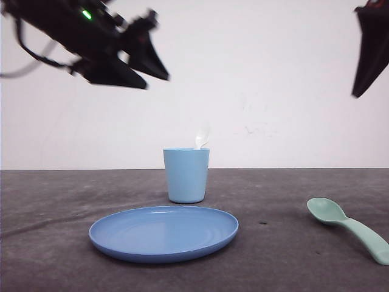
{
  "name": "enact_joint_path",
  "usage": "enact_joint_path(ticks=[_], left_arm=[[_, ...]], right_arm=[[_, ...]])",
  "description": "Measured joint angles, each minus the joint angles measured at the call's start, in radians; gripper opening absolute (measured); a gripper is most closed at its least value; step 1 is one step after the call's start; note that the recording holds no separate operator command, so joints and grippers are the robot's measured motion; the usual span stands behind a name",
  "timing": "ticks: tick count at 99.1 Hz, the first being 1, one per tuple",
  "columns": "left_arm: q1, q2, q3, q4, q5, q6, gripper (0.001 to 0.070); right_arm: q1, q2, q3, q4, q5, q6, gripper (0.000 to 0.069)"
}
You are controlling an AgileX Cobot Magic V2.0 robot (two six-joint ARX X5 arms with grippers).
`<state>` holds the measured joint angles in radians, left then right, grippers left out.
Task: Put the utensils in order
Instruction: 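Drop the fork into the cup and raise the left gripper away, then lower the right gripper onto the mint-green spoon and grasp it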
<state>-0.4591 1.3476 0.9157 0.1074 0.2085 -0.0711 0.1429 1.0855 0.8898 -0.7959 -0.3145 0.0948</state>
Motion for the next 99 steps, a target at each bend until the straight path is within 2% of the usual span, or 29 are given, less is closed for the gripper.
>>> enact_joint_path(ticks=[12,31,46,67,99], left_arm=[[0.035,-0.149,0.0,-0.179,-0.012,0.0,0.0297],[0.116,-0.328,0.0,-0.454,-0.105,0.0,0.0297],[0.186,-0.435,0.0,-0.629,-0.113,0.0,0.0297],[0.252,-0.5,0.0,-0.774,-0.132,0.0,0.0297],[0.258,-0.505,0.0,-0.835,-0.132,0.0,0.0297]], right_arm=[[0.042,0.073,0.0,0.03,0.0,0.0,0.068],[0.094,0.186,0.0,0.111,0.0,0.003,0.068],[0.117,0.275,0.0,0.157,-0.001,0.014,0.068],[0.152,0.362,0.0,0.21,0.0,0.018,0.068],[0.199,0.439,0.0,0.266,0.001,0.035,0.068]])
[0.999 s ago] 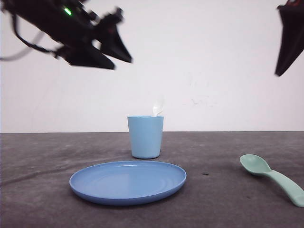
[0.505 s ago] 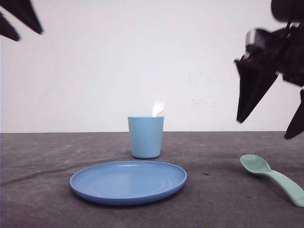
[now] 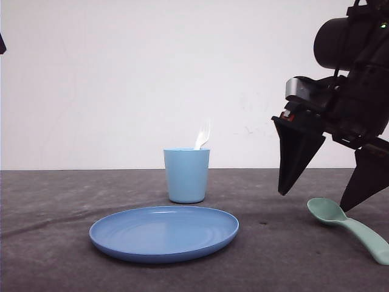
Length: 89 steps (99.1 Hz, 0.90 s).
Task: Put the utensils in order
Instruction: 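Lower the right gripper onto the mint-green spoon and grasp it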
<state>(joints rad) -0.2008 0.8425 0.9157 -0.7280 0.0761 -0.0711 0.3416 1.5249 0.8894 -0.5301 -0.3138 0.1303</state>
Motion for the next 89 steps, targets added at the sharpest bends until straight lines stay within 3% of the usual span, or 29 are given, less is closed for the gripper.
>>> enact_joint_path(ticks=[13,41,51,69,89], left_arm=[[0.0,0.0,0.0,-0.002,0.0,0.0,0.0297],[0.0,0.0,0.0,-0.012,0.0,0.0,0.0297],[0.0,0.0,0.0,-0.013,0.0,0.0,0.0297],[0.0,0.0,0.0,-0.016,0.0,0.0,0.0297],[0.0,0.0,0.0,-0.017,0.0,0.0,0.0297]], right_arm=[[0.011,0.011,0.0,0.017,0.0,0.009,0.0675],[0.012,0.029,0.0,0.019,0.004,0.016,0.0555],[0.012,0.033,0.0,0.018,0.008,0.017,0.0446],[0.012,0.034,0.0,0.015,0.044,0.018,0.0168],[0.012,0.034,0.0,0.006,0.079,0.024,0.0025]])
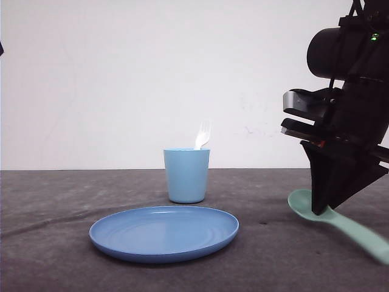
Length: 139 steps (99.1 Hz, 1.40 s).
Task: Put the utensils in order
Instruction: 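Lower the right gripper onto the mint-green spoon and grasp it, then lift the green spoon and carry it over the cup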
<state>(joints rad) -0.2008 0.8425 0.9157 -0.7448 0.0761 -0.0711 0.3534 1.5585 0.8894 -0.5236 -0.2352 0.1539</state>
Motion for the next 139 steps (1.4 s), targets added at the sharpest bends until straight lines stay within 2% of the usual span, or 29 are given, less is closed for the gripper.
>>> enact_joint_path(ticks=[23,41,69,109,139], left_arm=[[0.0,0.0,0.0,0.0,0.0,0.0,0.0297],[0.0,0.0,0.0,0.0,0.0,0.0,0.0297],[0.0,0.0,0.0,0.002,0.0,0.0,0.0297],[0.0,0.0,0.0,0.002,0.0,0.0,0.0297],[0.0,0.0,0.0,0.001,0.0,0.0,0.0297]], right_arm=[[0.0,0.0,0.0,0.039,-0.005,0.001,0.0018],[0.008,-0.007,0.017,0.106,-0.098,0.027,0.0018],[0.053,-0.047,0.262,0.154,-0.155,0.042,0.0018],[0.159,-0.018,0.304,0.649,-0.152,0.024,0.0018],[0.2,0.124,0.304,0.887,-0.1,-0.108,0.0018]])
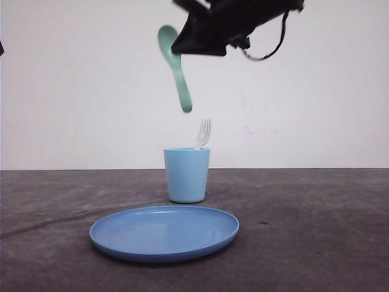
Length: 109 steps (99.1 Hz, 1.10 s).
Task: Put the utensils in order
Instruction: 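Lift the green spoon and carry it over the cup, then release the spoon into the cup and raise the right gripper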
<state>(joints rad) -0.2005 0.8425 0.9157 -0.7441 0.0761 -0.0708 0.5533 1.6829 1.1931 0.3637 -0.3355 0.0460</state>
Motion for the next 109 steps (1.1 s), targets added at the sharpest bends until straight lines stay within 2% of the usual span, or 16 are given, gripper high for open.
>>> enact_joint_path(ticks=[16,42,83,88,101,109], left_arm=[[0.0,0.0,0.0,-0.001,0.0,0.0,0.0297],[0.0,0.0,0.0,-0.001,0.0,0.0,0.0297],[0.0,0.0,0.0,0.0,0.0,0.0,0.0297],[0.0,0.0,0.0,0.0,0.0,0.0,0.0297],[0.0,0.0,0.0,0.0,0.0,0.0,0.0297],[0.0,0.0,0.0,0.0,0.0,0.0,0.0297]], right_arm=[[0.002,0.087,0.0,0.061,0.032,-0.025,0.0018],[0.002,0.189,0.0,0.046,0.051,-0.039,0.0018],[0.002,0.204,0.0,0.014,0.053,-0.042,0.0022],[0.002,0.204,0.0,0.013,0.052,-0.042,0.0055],[0.002,0.203,0.0,-0.023,0.048,-0.042,0.0274],[0.001,0.201,0.0,-0.059,0.029,-0.038,0.035]])
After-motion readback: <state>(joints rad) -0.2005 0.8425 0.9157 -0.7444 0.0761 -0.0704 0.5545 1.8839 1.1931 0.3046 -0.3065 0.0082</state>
